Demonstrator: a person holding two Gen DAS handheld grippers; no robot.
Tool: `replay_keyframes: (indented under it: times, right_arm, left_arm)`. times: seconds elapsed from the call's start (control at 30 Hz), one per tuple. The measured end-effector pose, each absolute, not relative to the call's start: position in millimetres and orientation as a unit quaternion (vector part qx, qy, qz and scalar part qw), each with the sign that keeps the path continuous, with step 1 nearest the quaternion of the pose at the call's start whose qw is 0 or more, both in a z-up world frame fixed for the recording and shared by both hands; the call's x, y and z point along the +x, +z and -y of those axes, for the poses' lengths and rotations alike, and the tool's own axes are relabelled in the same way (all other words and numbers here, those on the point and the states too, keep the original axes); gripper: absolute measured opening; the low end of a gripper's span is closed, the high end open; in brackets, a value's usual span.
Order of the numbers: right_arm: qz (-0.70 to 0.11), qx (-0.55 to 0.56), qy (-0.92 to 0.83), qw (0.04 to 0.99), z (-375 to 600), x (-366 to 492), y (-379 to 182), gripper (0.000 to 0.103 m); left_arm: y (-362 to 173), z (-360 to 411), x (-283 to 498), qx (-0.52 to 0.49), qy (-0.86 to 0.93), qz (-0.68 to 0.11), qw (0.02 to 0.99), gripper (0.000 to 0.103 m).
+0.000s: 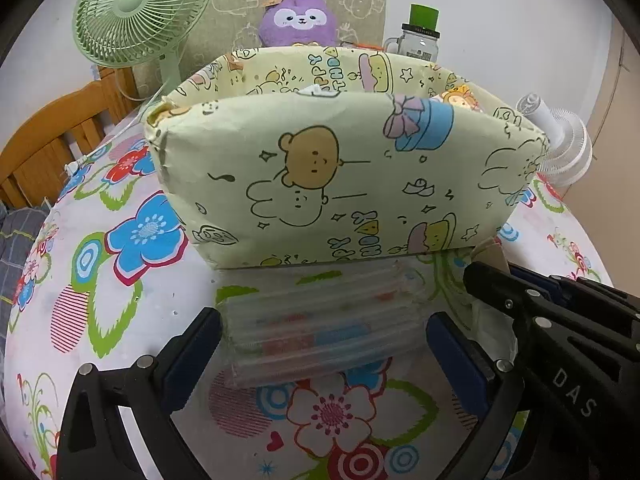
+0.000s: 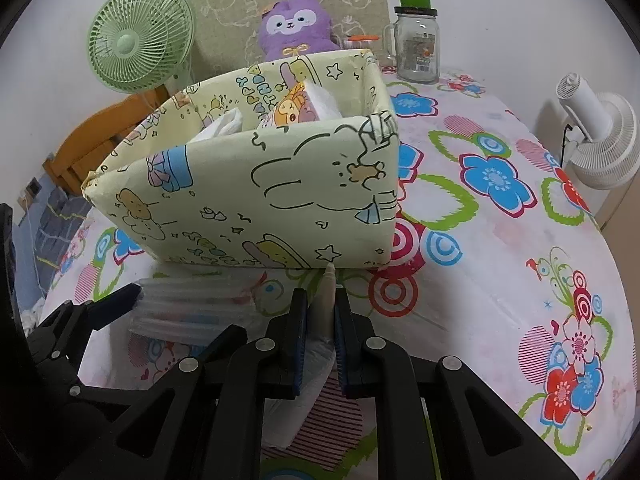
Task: Organize soft objects
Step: 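Close the left gripper on the clear plastic tube bundle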
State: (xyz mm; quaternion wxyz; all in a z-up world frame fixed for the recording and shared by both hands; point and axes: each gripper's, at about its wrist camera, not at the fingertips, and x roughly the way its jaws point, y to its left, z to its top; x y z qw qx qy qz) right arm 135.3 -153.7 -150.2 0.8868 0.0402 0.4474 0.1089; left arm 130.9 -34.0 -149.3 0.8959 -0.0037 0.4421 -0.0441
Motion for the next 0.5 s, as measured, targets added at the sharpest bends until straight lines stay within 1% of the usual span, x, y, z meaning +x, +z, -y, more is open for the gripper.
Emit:
replay_keyframes:
  times: [0.5]
  right_arm:
    - [-0.452,0.039,0.112,0.884,159.9,138.8,-152.5,0.015]
  left_arm:
    - [-157.0,47.2,140.2,-0.008,-0.043,-0.452,0.891,0.103]
